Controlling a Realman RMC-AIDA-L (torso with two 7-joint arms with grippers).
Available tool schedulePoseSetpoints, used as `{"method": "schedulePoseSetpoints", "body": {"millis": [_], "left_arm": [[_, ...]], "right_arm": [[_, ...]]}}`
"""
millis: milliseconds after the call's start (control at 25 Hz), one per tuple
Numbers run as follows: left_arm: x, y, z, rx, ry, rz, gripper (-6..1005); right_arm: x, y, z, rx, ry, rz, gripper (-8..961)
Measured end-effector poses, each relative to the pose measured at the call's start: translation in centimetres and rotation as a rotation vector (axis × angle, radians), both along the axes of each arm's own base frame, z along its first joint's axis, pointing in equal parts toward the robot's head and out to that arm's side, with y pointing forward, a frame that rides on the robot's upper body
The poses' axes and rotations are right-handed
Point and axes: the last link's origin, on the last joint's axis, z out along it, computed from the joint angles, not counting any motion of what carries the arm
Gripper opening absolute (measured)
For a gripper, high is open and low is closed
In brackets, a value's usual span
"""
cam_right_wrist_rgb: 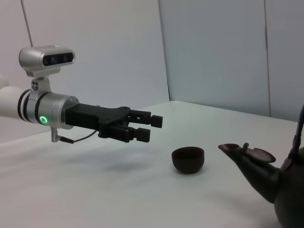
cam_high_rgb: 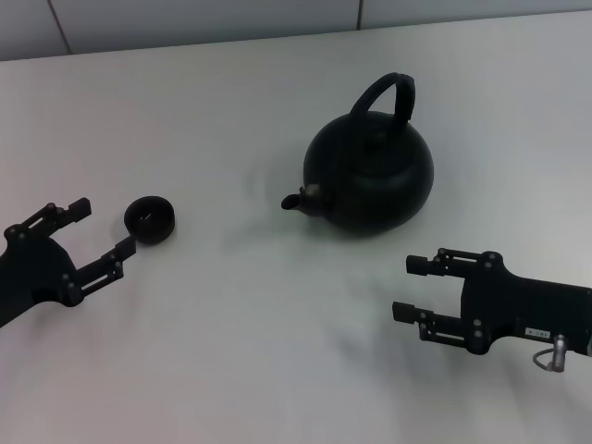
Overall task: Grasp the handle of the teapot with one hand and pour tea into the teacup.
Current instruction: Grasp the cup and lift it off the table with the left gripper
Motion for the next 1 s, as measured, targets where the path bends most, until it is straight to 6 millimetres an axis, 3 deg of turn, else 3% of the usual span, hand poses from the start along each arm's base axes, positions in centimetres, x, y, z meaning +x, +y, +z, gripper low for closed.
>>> {"method": "schedulePoseSetpoints", "body": {"millis": [1000], "left_arm": [[0.7,2.7,-3.3,-0.048,0.153,0.004,798]], "right_arm": [[-0.2,0.1,0.1,0.004,0.018,-0.004,636]]}}
